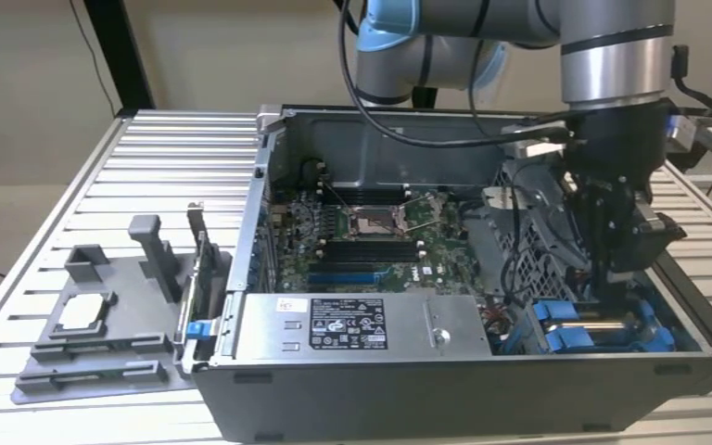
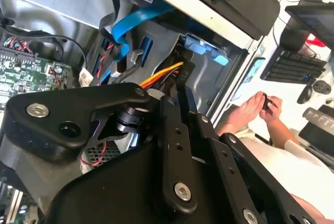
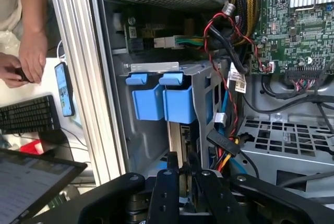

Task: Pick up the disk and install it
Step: 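Insert the first disk wire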

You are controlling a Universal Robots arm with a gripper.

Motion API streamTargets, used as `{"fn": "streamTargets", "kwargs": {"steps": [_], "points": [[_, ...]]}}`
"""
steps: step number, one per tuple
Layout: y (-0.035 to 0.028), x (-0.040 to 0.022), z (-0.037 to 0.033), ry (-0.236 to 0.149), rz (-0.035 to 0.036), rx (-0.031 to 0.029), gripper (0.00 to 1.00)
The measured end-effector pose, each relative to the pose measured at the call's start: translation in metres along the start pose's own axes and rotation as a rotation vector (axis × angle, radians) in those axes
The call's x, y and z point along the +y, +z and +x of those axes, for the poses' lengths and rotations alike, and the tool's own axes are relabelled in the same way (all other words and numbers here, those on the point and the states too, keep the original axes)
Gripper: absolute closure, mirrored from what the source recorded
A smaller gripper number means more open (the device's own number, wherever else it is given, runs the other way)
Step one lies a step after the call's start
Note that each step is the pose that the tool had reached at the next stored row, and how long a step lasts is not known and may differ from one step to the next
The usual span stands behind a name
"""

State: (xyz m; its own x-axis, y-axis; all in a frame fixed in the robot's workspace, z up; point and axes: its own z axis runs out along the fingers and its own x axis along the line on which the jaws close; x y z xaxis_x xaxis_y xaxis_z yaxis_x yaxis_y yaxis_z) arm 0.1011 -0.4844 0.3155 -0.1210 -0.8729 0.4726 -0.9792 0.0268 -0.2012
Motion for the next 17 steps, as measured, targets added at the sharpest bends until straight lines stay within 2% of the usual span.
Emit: {"fn": "streamTargets", "kwargs": {"steps": [3,5,14,17], "points": [[0.0011,0.0017,-0.0013,-0.008,0.0136,-0.0030,1.00],[0.0013,0.0034,-0.0017,-0.009,0.0179,-0.0036,1.00],[0.0022,0.0069,-0.0029,-0.014,0.0216,-0.0054,1.00],[0.0026,0.0074,-0.0030,-0.015,0.0223,-0.0043,1.00]]}}
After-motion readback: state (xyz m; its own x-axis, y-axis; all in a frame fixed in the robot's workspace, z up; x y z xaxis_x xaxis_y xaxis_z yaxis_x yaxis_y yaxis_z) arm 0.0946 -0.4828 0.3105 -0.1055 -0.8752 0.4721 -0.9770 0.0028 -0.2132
